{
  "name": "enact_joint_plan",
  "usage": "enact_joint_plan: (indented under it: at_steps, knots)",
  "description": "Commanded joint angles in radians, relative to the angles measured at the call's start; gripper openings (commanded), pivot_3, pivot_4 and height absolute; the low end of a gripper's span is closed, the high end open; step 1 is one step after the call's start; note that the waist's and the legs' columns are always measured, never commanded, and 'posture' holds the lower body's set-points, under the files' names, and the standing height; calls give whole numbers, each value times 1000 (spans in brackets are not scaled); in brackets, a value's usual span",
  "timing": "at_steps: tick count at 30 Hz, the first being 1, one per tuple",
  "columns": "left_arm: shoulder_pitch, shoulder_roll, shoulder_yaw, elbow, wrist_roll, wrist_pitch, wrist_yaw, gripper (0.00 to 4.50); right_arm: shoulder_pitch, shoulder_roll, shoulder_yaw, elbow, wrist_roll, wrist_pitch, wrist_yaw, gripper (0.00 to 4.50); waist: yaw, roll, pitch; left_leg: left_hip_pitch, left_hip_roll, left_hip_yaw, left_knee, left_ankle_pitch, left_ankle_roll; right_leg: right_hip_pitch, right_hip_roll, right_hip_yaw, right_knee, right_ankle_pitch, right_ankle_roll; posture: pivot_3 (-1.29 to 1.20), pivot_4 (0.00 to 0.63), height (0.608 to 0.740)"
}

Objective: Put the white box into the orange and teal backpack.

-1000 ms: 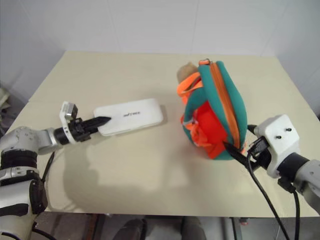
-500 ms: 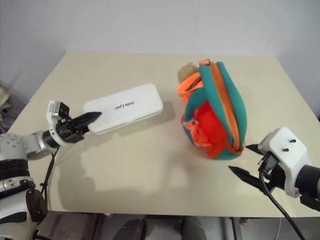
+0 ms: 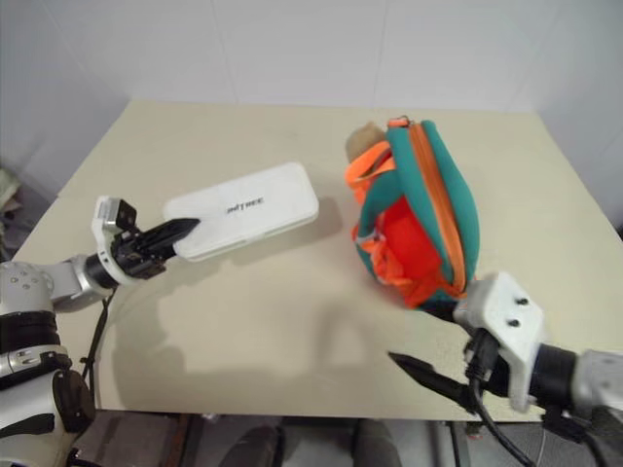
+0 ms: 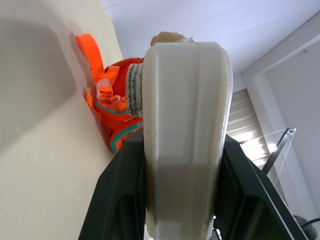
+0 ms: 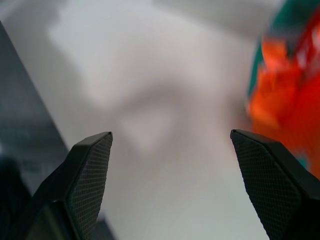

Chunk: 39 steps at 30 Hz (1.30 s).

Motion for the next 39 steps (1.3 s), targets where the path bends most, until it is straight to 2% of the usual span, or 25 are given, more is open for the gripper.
enact_joint_plan:
  at_steps: [1,4,11,16,19,25,37,38,39]
  knots:
    - [-4,5,52,-42,-56,14,12,1323,-120,68,190,6,-55,-88,-165,4500,-3,0,0,0,0,0,0,0,0,-1,0,0,-1,0,0,0,150,740]
    - [8,4,76,-61,-71,29,32,1323,-197,109,309,29,-102,-104,-245,4500,-2,0,0,-1,0,0,-1,0,0,-1,0,0,-1,0,0,0,150,740]
    - [34,-7,158,-109,-119,68,100,1323,-398,287,656,187,-434,-190,-365,4500,-5,-1,0,-1,1,0,-2,0,-1,-3,2,1,0,0,0,0,150,740]
    - [55,-22,201,-152,-157,101,146,1323,-494,448,764,334,-610,-279,-427,4500,-5,-1,0,-1,1,0,-2,1,-2,-4,2,1,1,0,-1,0,150,740]
    - [77,-30,224,-183,-177,121,177,1323,-538,536,796,434,-729,-364,-458,4500,-7,0,0,-1,1,0,-2,4,-9,-4,2,2,2,0,-1,0,150,740]
    - [116,-33,241,-224,-225,141,233,1323,-609,669,811,613,-888,-496,-489,4500,-9,0,0,-1,2,0,-3,5,-10,-5,4,2,5,1,-1,0,150,740]
    - [163,-23,244,-269,-290,141,290,1323,-691,826,794,789,-1034,-627,-505,4500,-29,0,0,-1,4,-1,-4,5,-12,-5,6,3,5,1,-2,0,150,740]
    - [164,-24,245,-270,-294,141,294,1323,-697,837,789,794,-1039,-626,-509,4097,-30,0,0,-1,4,-1,-4,5,-12,-5,6,3,5,1,-2,0,150,740]
    - [165,-25,245,-272,-297,141,297,1323,-703,849,784,797,-1042,-626,-516,3929,-31,0,0,0,4,-1,-4,5,-12,-5,6,3,6,1,-2,0,150,740]
